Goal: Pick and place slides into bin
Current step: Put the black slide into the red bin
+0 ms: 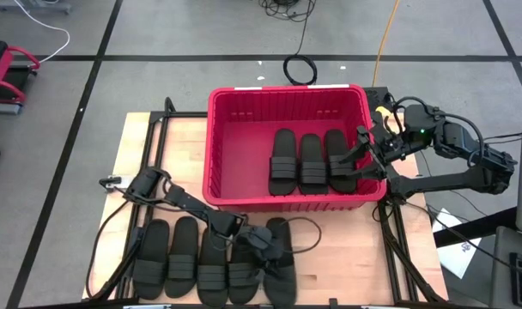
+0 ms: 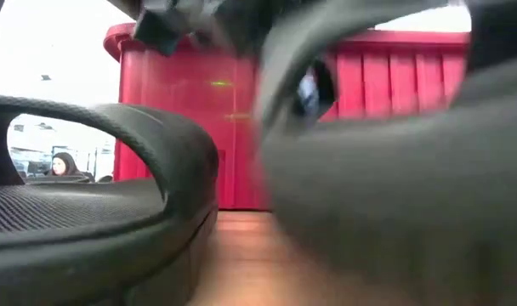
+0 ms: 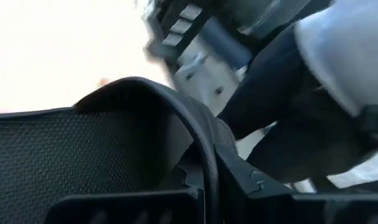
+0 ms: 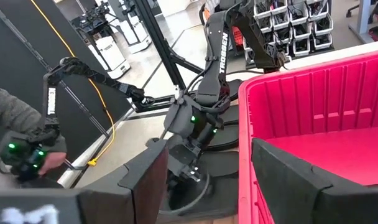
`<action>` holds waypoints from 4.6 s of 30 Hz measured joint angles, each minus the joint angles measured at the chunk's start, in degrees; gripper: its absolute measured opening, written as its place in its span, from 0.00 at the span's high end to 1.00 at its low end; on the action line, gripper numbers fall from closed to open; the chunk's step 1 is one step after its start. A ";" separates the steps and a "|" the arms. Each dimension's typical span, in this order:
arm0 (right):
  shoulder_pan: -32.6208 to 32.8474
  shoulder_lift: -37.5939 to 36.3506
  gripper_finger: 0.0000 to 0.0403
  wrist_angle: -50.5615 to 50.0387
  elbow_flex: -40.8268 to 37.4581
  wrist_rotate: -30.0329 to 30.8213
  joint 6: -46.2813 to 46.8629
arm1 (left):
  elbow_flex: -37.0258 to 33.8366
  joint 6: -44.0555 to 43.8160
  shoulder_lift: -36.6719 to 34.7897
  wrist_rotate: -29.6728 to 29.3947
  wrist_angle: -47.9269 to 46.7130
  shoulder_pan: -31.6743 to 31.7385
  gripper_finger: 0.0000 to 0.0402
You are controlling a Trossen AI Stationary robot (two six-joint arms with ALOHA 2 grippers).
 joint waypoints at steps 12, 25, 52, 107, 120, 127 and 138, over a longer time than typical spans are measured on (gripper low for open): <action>-0.02 0.06 0.45 0.00 0.00 0.00 -0.56 | 16.70 9.59 -6.06 1.42 -23.97 -0.82 0.99; -0.02 0.16 0.45 0.71 0.00 0.02 -1.85 | 38.44 22.32 -14.53 -10.21 -65.27 3.30 0.99; -0.02 1.38 0.45 6.99 0.00 20.31 1.78 | 48.48 58.18 -26.08 -11.08 -107.76 20.66 1.00; 0.00 5.27 0.45 6.73 -0.02 31.75 -6.32 | 41.15 68.92 0.17 23.91 -100.01 51.88 1.00; -0.02 5.27 0.45 7.24 -0.02 34.90 -6.31 | 30.90 67.30 0.13 25.42 -90.59 52.75 1.00; -0.02 5.29 0.45 8.03 -0.02 34.97 -6.31 | 26.32 68.21 0.07 26.37 -90.40 53.21 1.00; -0.02 5.29 0.45 9.73 -0.02 36.37 -5.86 | 21.87 65.68 0.02 26.14 -83.37 53.23 1.00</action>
